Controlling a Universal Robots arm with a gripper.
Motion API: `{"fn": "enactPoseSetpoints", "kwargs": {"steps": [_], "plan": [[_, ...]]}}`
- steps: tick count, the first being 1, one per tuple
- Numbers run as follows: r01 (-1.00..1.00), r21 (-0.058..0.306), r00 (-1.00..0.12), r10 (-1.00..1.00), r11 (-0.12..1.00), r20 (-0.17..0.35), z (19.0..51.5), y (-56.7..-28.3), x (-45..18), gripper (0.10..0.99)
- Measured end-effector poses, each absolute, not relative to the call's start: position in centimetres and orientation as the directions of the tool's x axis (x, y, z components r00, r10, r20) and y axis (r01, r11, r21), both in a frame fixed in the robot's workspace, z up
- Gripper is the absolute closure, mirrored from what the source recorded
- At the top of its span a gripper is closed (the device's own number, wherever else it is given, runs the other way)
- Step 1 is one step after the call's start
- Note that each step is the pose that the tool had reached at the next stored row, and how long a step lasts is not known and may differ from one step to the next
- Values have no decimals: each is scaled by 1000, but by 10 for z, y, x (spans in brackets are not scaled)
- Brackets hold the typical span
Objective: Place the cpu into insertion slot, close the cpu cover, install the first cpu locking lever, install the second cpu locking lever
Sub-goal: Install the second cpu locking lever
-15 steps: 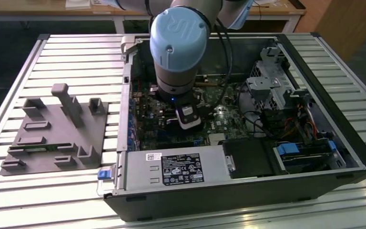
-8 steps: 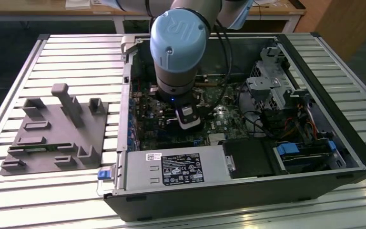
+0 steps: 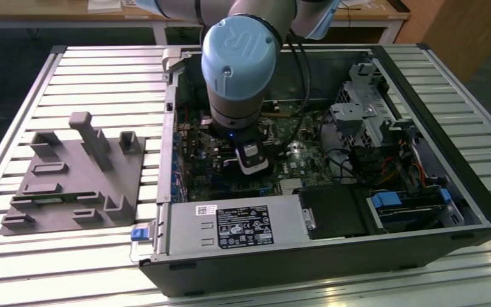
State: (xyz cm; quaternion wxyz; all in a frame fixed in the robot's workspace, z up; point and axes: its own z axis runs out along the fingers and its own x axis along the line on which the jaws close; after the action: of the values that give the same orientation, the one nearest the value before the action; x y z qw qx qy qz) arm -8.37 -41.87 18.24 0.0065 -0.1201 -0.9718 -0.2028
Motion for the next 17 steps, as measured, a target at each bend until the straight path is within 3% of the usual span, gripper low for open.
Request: {"fn": "enactPoseSetpoints", "kwargs": {"steps": [8, 14, 17], "plan": [[236, 391, -971, 231, 890, 61, 201, -419, -84, 980], [248, 343, -968, 247, 906, 48, 206, -419, -79, 980], [253, 337, -967, 252, 907, 46, 206, -417, -74, 980]]}}
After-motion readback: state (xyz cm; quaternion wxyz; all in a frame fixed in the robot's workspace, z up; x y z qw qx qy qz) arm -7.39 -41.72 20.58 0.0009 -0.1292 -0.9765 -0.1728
